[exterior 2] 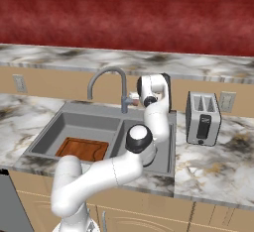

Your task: Turn on the sink faucet with hot water and rinse the cutting board for ten seconds, then turn off the faucet. Push the cutting board to reach the water if necessary.

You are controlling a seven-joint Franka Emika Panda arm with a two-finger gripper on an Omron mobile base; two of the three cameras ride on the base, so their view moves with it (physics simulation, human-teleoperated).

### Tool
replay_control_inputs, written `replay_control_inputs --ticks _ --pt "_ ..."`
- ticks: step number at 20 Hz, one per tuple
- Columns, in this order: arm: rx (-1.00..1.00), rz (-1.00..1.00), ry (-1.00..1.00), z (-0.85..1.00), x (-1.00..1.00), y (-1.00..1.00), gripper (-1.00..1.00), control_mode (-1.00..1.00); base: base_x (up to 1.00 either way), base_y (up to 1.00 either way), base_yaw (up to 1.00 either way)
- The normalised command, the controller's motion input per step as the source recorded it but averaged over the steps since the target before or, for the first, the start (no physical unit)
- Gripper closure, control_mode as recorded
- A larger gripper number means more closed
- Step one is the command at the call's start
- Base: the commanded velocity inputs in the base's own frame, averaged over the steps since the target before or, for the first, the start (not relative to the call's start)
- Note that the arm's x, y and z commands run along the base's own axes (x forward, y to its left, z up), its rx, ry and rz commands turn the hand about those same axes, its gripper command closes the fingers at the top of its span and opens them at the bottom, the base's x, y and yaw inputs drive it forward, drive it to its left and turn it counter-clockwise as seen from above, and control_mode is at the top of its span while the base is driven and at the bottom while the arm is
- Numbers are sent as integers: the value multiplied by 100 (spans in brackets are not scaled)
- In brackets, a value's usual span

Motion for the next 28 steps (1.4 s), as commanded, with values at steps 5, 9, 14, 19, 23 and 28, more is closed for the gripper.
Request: replay_control_inputs --ticks 5,9,14,19,23,28 --pt "0 0 0 0 -36 -14 -100 -100 0 0 0" --pt "0 0 0 0 -37 -15 -100 -100 0 0 0" --pt "0 0 0 0 -36 -10 -100 -100 0 0 0" --pt "0 0 0 0 -38 -10 -100 -100 0 0 0" --pt "0 0 0 0 -26 -21 -100 -100 0 0 0" --pt "0 0 0 0 -7 -40 -100 -100 0 0 0"
